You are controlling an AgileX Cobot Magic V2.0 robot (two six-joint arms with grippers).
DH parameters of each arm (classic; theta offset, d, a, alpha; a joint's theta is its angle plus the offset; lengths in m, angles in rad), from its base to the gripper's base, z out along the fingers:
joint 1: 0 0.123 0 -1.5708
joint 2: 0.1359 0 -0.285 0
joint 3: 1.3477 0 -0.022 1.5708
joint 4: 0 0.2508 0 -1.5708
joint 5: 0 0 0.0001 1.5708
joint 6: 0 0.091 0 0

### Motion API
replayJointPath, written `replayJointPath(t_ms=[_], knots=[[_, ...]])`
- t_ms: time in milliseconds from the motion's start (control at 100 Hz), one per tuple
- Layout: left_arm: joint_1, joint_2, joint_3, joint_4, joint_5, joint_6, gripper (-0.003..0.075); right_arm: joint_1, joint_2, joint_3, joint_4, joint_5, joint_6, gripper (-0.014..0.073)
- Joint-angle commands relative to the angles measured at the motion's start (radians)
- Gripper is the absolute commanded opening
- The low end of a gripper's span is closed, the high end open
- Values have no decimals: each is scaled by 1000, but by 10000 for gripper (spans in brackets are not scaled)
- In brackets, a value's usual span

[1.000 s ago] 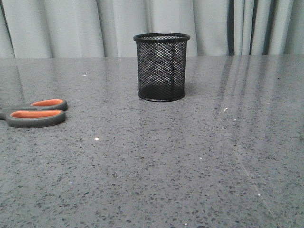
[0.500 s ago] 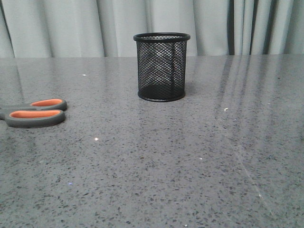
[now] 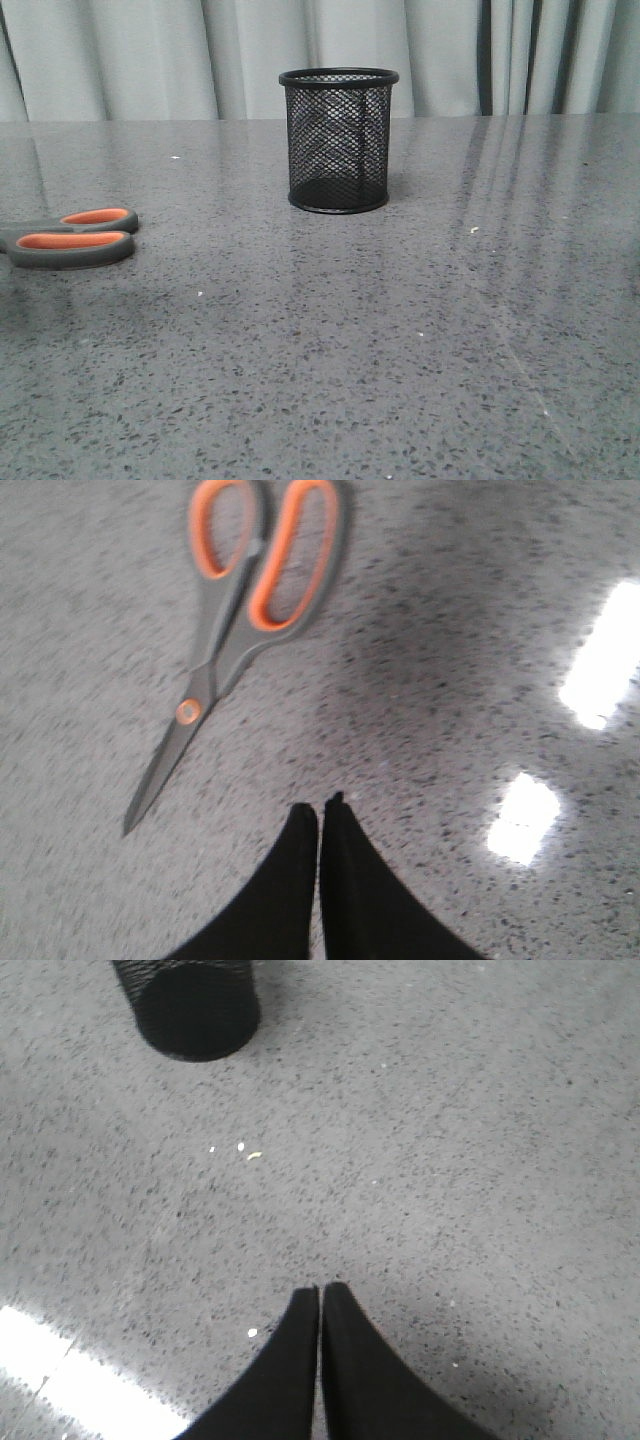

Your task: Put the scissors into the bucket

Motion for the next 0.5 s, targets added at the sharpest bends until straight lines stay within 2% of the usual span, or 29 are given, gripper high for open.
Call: replayJointPath(t_ms=[0, 80, 170, 230, 280, 360, 490], knots=[[-10, 7, -35, -50, -8, 56, 31, 20, 11, -54, -3, -16, -27, 63], [-10, 21, -37, -72, 4, 60, 125, 29, 28, -78, -12, 4, -27, 222], [-10, 23, -43, -83, 16, 60, 303, 29, 48, -101, -12, 11, -25, 398], [-10, 23, -57, -93, 32, 60, 438, 29, 60, -117, -12, 11, -25, 443], [-10, 23, -71, -93, 39, 54, 510, 29, 64, -126, -12, 11, -25, 445], [-10, 23, -105, -93, 53, 50, 522, 29, 74, -135, -12, 5, -25, 445], [-10, 23, -154, -81, 61, 50, 423, 29, 81, -134, -12, -4, -25, 445]])
